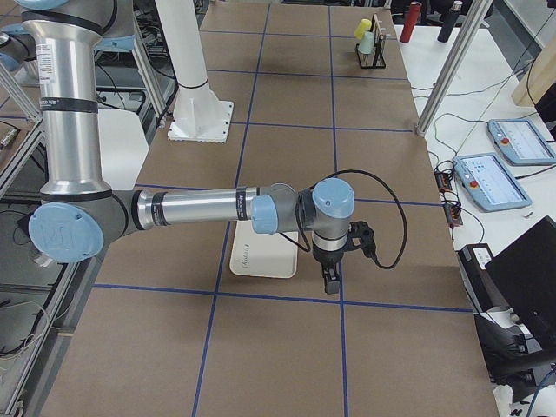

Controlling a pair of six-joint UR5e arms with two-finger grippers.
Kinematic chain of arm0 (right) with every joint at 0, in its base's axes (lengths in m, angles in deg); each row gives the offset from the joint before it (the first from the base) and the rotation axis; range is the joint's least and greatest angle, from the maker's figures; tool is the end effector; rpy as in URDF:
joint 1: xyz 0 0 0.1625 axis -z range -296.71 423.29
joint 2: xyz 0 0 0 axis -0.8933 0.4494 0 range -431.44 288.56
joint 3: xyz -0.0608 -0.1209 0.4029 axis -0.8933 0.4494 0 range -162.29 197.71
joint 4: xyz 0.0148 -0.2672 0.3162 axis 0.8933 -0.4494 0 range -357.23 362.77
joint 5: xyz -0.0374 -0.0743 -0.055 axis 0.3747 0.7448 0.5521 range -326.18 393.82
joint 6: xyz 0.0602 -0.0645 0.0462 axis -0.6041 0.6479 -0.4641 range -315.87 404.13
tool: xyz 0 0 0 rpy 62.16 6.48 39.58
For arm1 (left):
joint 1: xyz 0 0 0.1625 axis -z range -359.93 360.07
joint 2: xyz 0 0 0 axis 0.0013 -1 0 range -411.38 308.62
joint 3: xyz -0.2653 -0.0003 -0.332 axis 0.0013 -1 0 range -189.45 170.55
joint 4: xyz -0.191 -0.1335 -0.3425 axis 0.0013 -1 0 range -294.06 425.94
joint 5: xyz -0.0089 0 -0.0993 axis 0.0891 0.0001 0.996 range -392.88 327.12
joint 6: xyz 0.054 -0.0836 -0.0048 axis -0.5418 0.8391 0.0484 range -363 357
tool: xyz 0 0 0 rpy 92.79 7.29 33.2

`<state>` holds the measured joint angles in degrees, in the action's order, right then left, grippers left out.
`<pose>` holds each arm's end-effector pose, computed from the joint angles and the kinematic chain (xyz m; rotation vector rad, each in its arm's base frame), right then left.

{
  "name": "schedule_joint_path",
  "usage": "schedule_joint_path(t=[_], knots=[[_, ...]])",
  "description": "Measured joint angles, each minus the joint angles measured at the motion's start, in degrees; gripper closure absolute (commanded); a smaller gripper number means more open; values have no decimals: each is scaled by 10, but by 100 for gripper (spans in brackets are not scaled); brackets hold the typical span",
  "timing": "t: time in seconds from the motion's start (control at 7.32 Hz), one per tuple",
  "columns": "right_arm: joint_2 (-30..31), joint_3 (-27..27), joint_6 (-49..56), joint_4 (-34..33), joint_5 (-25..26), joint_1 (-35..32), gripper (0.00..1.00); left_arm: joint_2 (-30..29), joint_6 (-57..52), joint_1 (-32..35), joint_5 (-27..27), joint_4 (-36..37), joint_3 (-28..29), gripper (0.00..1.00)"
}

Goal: Left arm grabs green cup and hands to right arm on tray

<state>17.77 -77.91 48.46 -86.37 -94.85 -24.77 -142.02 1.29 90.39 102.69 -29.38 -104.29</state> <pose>0.0540 -0.5065 0.6083 0.1365 -0.6720 -0.1481 -0.0648 -0.5059 0.5998 0.1507 0.7984 -0.0009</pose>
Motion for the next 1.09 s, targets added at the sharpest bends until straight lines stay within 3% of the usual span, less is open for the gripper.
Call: schedule_joint_path(t=[0.55, 1.09], knots=[[-4, -7, -4, 0, 0, 0, 0, -4, 0, 0, 0, -22, 10, 0], [-18, -9, -6, 8, 0, 0, 0, -66, 1, -5, 2, -64, 76, 0]])
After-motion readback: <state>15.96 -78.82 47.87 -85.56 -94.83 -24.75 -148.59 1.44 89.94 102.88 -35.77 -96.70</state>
